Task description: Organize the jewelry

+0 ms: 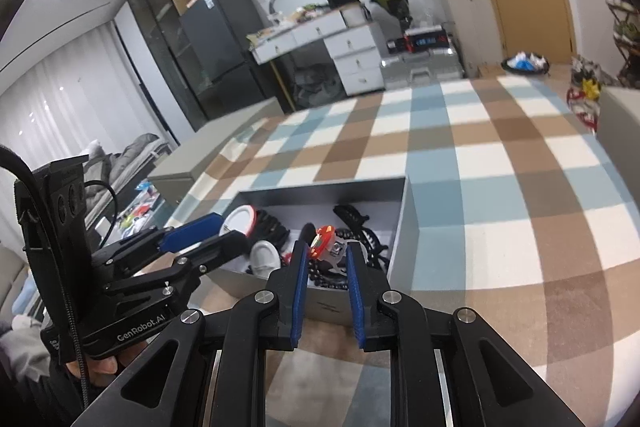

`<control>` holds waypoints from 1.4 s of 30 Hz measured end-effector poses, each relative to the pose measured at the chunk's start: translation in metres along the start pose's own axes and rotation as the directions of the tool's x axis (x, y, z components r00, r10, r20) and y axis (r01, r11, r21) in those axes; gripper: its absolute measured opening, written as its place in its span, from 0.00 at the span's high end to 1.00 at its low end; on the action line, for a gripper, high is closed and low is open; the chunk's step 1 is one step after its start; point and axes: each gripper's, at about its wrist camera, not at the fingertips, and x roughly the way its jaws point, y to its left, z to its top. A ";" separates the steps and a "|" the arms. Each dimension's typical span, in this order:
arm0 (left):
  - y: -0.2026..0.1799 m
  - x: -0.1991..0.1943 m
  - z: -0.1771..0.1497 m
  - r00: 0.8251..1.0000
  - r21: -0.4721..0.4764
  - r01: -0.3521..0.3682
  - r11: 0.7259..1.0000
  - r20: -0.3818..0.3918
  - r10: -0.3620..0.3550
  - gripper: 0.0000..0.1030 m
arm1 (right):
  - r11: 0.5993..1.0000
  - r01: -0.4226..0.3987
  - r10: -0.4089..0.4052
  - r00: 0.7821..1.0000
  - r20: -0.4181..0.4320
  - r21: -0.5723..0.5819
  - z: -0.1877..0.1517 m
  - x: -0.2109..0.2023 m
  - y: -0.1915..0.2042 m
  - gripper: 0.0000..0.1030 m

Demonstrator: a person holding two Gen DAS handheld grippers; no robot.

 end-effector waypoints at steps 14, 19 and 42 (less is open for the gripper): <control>0.002 -0.029 -0.016 0.998 -0.018 -0.011 1.000 0.061 0.012 0.01 | 0.993 0.043 -0.036 0.997 0.067 -0.106 -0.019 -0.024 0.014 0.14; 0.003 -0.041 -0.020 0.995 -0.020 -0.025 0.999 0.099 0.027 0.01 | 0.989 0.049 -0.035 0.995 0.098 -0.141 -0.028 -0.031 0.017 0.00; 0.005 -0.037 -0.029 0.983 0.004 -0.059 0.998 0.173 0.058 0.01 | 0.964 0.103 -0.038 0.965 0.261 -0.244 -0.042 -0.047 0.037 0.00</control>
